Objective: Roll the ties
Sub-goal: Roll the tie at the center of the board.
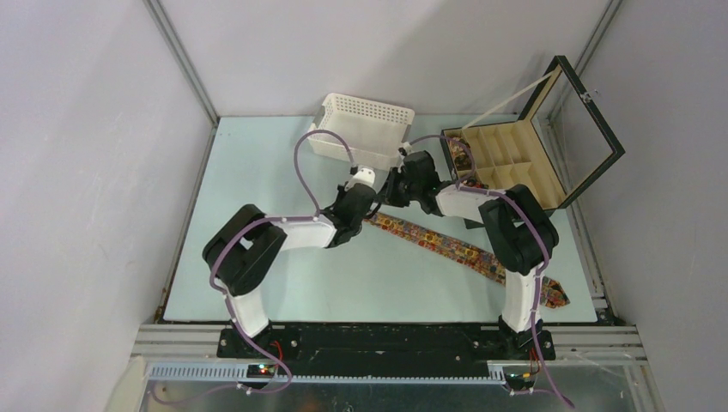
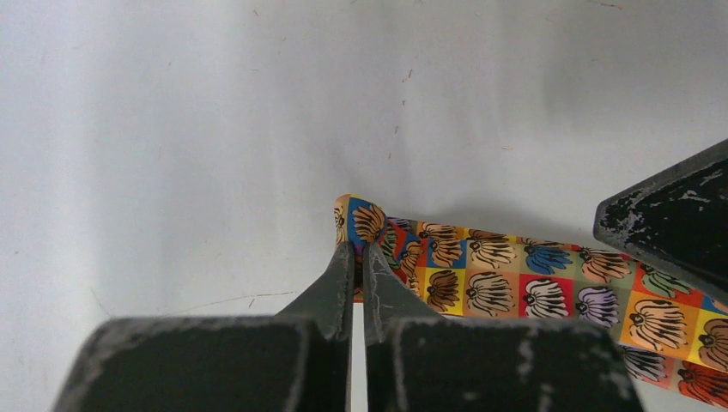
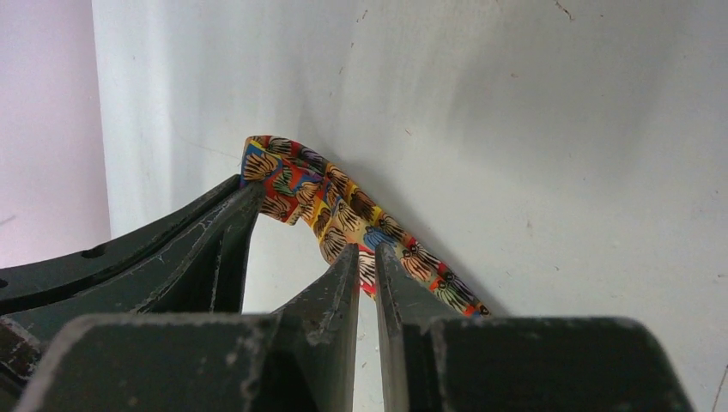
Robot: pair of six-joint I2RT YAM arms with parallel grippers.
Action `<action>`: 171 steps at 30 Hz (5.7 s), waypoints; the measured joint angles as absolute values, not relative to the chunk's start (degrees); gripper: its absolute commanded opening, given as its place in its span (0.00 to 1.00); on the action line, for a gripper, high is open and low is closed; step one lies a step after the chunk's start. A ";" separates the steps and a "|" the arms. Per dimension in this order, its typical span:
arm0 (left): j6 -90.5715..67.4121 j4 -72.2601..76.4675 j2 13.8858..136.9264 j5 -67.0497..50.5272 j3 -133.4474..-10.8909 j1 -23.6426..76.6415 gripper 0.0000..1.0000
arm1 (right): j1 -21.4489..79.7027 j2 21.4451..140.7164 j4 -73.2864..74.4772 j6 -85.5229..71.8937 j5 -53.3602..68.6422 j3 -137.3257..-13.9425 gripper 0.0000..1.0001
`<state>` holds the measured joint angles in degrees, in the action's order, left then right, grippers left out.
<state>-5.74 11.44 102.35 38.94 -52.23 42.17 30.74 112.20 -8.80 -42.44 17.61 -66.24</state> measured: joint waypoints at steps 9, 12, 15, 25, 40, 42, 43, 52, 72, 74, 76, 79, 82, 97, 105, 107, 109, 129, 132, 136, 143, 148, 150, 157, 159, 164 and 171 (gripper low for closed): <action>-2.33 11.92 104.68 44.18 -53.10 44.88 0.00 | 29.80 111.77 -9.15 -42.46 17.80 -65.32 0.14; -1.37 12.14 105.41 45.56 -53.43 45.54 0.00 | 29.52 111.50 -9.15 -42.44 17.82 -65.23 0.15; -0.12 12.58 106.52 47.00 -54.04 46.22 0.00 | 29.15 111.15 -9.10 -42.41 17.87 -65.04 0.14; 3.38 13.67 109.49 50.83 -55.66 48.77 0.00 | 26.39 109.10 -8.64 -41.36 18.24 -64.95 0.15; 7.11 15.31 112.36 52.45 -56.49 50.94 0.00 | 21.67 106.45 -8.40 -39.97 20.67 -64.40 0.17; 7.46 15.31 112.36 52.38 -56.62 51.18 0.00 | 21.15 106.10 -8.36 -39.81 21.19 -64.40 0.17; 7.57 15.29 112.36 52.36 -56.71 51.33 0.00 | 20.88 105.95 -8.36 -39.77 21.50 -64.40 0.18; 7.55 14.20 112.33 50.70 -56.73 52.16 0.00 | 19.11 105.65 -6.90 -37.60 25.30 -64.71 0.19; 6.26 10.96 112.33 43.48 -57.23 52.16 0.00 | 19.68 113.97 -3.18 -35.24 35.97 -75.18 0.30; 6.20 10.87 112.33 43.20 -57.28 52.16 0.00 | 19.97 116.40 -1.69 -34.26 38.24 -78.67 0.30; 6.04 10.41 112.33 43.00 -57.65 52.16 0.00 | 20.38 119.77 0.69 -32.80 41.28 -83.59 0.30; 6.02 10.09 112.33 42.63 -57.95 52.16 0.00 | 21.10 125.25 4.14 -31.00 46.19 -90.85 0.31; 6.00 9.96 112.33 42.35 -57.95 52.16 0.00 | 21.89 129.75 6.92 -29.82 50.50 -96.25 0.33; 6.00 9.89 112.33 41.78 -57.98 52.16 0.00 | 24.58 139.48 15.05 -26.92 57.28 -105.36 0.57; 6.00 9.91 112.33 41.76 -57.98 52.16 0.00 | 25.69 142.50 16.21 -25.78 58.41 -109.36 0.58; 5.98 9.91 112.33 41.76 -57.98 52.16 0.00 | 26.09 142.61 16.69 -25.04 58.57 -109.45 0.58; 6.00 9.91 112.33 41.74 -57.98 52.16 0.00 | 26.57 142.63 17.76 -24.03 58.67 -109.45 0.57; 6.00 9.93 112.33 41.54 -57.95 52.16 0.00 | 27.77 142.61 21.10 -15.40 54.61 -108.90 0.45; 6.00 9.93 112.33 41.52 -57.95 52.16 0.00 | 28.03 142.61 21.39 -14.94 54.17 -108.90 0.41; 6.00 9.93 112.33 41.50 -57.95 52.16 0.00 | 28.40 142.61 21.91 -14.48 53.71 -108.90 0.34; 6.00 9.93 112.33 41.30 -57.95 52.14 0.00 | 28.64 142.61 22.15 -14.50 53.52 -108.77 0.22; 6.00 9.91 112.33 41.23 -57.95 52.16 0.04 | 28.80 142.04 21.26 -14.50 53.01 -107.46 0.12; 6.00 9.91 112.33 41.15 -57.95 52.16 0.13 | 28.82 141.73 20.69 -14.55 52.82 -106.78 0.10; 6.02 9.91 112.33 41.56 -58.00 52.16 0.22 | 28.82 141.47 19.73 -14.98 52.51 -106.08 0.06; 6.02 9.65 112.33 41.69 -58.22 52.16 0.26 | 28.82 141.40 19.53 -15.07 52.45 -105.93 0.06; 6.02 8.84 112.33 41.65 -58.98 52.14 0.33 | 28.82 141.21 19.11 -15.62 52.05 -105.65 0.05; 5.96 8.29 111.79 41.56 -58.98 52.12 0.38 | 28.82 140.88 17.89 -16.43 51.46 -104.92 0.04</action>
<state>5.96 8.29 111.79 41.56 -58.98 52.12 28.82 140.88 17.89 -16.43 51.46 -104.92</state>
